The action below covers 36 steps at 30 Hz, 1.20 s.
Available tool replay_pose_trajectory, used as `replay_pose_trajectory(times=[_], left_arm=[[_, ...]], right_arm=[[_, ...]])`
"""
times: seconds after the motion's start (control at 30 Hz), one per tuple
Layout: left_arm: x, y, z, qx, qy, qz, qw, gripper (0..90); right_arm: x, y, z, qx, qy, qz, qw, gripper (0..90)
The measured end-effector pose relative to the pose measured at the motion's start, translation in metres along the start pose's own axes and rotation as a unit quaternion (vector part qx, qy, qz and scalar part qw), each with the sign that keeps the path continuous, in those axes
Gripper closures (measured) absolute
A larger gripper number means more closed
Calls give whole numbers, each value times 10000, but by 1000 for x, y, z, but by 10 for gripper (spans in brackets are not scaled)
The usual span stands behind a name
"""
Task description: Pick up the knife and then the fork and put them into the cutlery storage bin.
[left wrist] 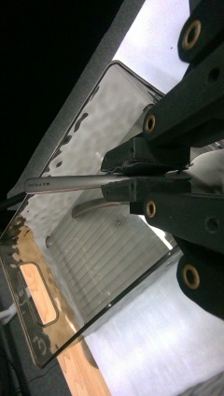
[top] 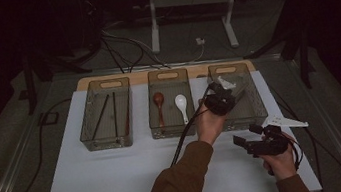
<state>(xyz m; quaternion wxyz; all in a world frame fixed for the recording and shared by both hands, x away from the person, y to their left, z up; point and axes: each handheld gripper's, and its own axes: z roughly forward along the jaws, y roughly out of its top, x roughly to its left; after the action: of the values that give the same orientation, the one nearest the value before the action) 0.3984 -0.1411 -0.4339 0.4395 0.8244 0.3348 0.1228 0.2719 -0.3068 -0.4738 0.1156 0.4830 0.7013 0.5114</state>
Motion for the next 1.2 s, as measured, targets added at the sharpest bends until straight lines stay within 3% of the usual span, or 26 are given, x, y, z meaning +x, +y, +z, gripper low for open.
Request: replay_pose_trajectory(times=[1.2], left_arm=[[-6,-15,27,336,-58,-205,9992,866]], right_arm=[[-1,0,-1,-21,29,18,10000,43]])
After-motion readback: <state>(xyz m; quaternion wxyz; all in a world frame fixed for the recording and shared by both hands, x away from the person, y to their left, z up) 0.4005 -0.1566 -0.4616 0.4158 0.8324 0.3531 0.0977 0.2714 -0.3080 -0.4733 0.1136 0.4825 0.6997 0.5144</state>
